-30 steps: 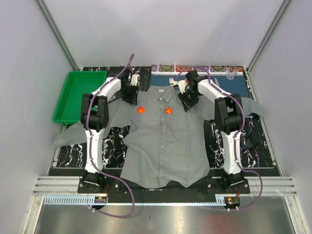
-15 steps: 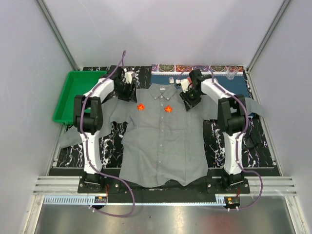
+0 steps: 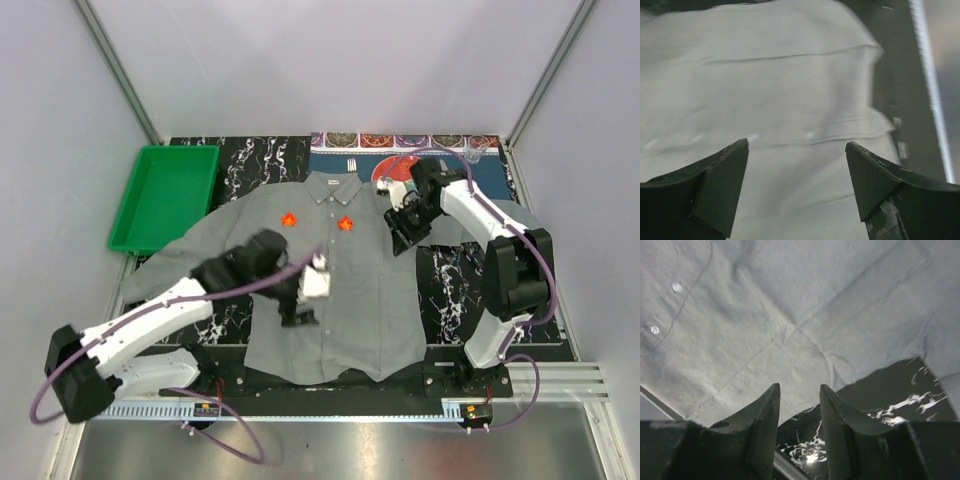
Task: Pin the brooch onto the clothing
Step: Flatten out the clothes at the center of the board.
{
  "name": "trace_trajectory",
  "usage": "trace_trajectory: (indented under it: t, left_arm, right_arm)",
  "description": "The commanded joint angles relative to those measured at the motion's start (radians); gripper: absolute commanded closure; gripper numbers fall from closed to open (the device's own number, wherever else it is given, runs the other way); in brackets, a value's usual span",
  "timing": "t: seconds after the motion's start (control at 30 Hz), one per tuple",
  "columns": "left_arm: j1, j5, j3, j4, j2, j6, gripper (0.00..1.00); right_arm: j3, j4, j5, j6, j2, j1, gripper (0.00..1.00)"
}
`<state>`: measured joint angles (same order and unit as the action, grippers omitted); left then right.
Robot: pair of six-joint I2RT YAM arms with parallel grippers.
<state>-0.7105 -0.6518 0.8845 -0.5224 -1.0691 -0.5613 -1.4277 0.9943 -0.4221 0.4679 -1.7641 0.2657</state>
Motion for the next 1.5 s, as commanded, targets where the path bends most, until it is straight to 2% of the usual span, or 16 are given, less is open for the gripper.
trace_trajectory:
  t: [0.0, 0.1, 0.2, 0.33, 0.5, 0.6, 0.77, 0.83, 0.97, 1.07, 1.2, 1.47]
  left_arm:
    - [-0.322, 0.115, -0.065, 0.174, -0.087, -0.032, 0.18]
    - [-0.458, 0.184, -0.024, 0.271, -0.224, -0.040, 0.17]
    - [-0.521, 0.175, 0.023, 0.323, -0.340, -0.064, 0.19]
    - [-0.592, 0.169, 0.042, 0.364, -0.428, -0.172, 0.21]
    - [-0.636, 0.196, 0.137, 0.364, -0.571, -0.138, 0.23]
    - [-0.636, 0.215, 0.156, 0.398, -0.620, -0.109, 0.30]
    - [-0.633, 0.236, 0.157, 0.377, -0.638, -0.146, 0.56]
    - [-0.624, 0.190, 0.159, 0.358, -0.628, -0.166, 0.63]
    - [-0.619, 0.112, 0.122, 0.344, -0.586, -0.199, 0.42]
    - [-0.621, 0.095, 0.149, 0.322, -0.617, -0.189, 0.37]
    - [-0.624, 0.086, 0.174, 0.305, -0.664, -0.183, 0.36]
    - [-0.705, 0.187, 0.168, 0.294, -0.654, -0.192, 0.28]
  right_arm:
    - [0.061, 0.027, -0.017, -0.043, 0.022, -0.063, 0.56]
    - [0.055, 0.047, -0.040, -0.067, -0.009, -0.120, 0.56]
    - [0.061, 0.046, -0.061, -0.077, 0.000, -0.178, 0.57]
    - [0.087, 0.040, -0.049, -0.071, 0.025, -0.204, 0.56]
    - [0.124, 0.030, -0.063, -0.074, 0.061, -0.218, 0.56]
    - [0.138, 0.026, -0.057, -0.071, 0.075, -0.224, 0.56]
    - [0.139, 0.029, -0.053, -0.069, 0.066, -0.235, 0.56]
    - [0.127, 0.032, -0.052, -0.068, 0.061, -0.238, 0.56]
    - [0.116, 0.032, -0.046, -0.068, 0.046, -0.241, 0.56]
    - [0.121, 0.032, -0.041, -0.068, 0.038, -0.241, 0.56]
    - [0.130, 0.029, -0.034, -0.068, 0.032, -0.241, 0.56]
    - [0.150, 0.021, -0.026, -0.075, 0.031, -0.243, 0.56]
